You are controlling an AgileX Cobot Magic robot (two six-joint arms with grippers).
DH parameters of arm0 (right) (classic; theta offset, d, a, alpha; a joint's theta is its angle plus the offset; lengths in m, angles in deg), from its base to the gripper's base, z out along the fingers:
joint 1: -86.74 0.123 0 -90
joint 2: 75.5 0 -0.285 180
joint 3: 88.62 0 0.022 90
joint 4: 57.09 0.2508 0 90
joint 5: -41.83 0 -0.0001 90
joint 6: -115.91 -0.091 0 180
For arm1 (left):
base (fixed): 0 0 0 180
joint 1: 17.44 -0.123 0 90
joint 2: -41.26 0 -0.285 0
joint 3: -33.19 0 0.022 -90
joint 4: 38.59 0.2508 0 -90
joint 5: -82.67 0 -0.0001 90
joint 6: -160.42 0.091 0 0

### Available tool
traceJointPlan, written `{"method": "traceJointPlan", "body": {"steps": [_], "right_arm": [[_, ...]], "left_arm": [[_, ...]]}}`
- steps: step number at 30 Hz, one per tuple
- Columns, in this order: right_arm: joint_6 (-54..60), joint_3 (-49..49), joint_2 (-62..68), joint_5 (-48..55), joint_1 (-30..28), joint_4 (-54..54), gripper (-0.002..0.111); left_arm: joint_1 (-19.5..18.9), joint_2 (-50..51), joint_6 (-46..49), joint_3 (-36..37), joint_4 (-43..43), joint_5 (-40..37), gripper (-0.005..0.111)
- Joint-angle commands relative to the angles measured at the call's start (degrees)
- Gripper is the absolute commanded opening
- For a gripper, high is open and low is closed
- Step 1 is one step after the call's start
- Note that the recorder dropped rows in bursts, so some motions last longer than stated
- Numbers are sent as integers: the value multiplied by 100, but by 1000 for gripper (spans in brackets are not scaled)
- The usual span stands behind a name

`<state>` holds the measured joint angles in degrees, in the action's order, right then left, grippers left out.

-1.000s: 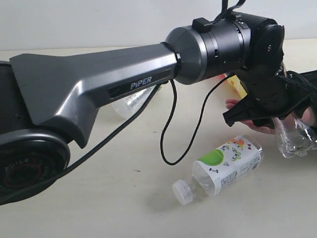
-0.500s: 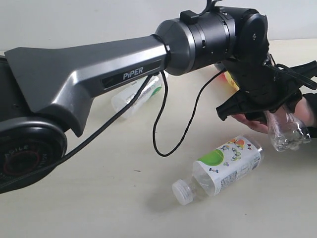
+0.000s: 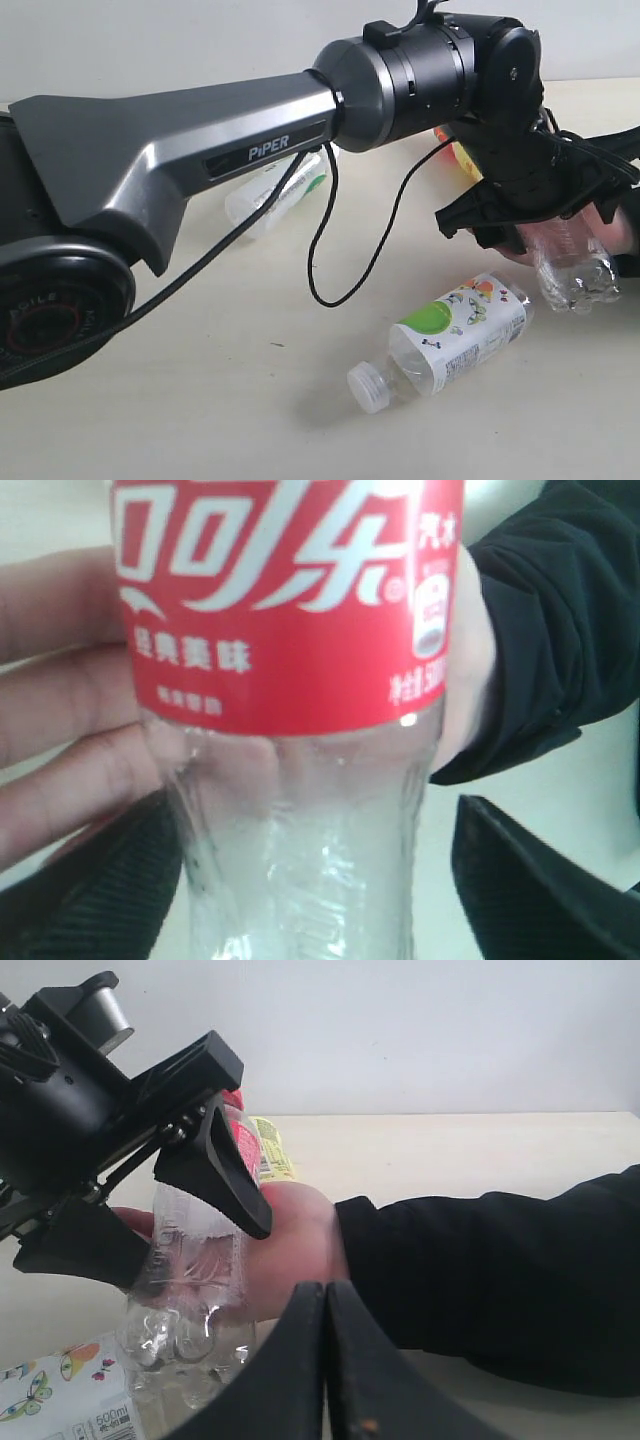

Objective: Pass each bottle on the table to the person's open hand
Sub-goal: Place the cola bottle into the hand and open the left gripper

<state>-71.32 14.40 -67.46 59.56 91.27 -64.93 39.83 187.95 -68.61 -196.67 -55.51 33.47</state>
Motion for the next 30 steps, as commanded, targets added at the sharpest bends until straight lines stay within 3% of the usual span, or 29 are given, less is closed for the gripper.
{"method": "traceJointPlan", "body": {"steps": [1, 22, 30], "right_arm": [[-2, -23, -25, -16, -35, -11, 0], [-2, -23, -25, -16, -35, -11, 0], [-2, -23, -25, -16, -35, -11, 0]], "left_arm": [[-27, -37, 127, -39, 2, 51, 76], [-177, -652, 717, -39, 222, -587, 76], [-487, -1141, 2498, -39, 326, -1293, 76]]}}
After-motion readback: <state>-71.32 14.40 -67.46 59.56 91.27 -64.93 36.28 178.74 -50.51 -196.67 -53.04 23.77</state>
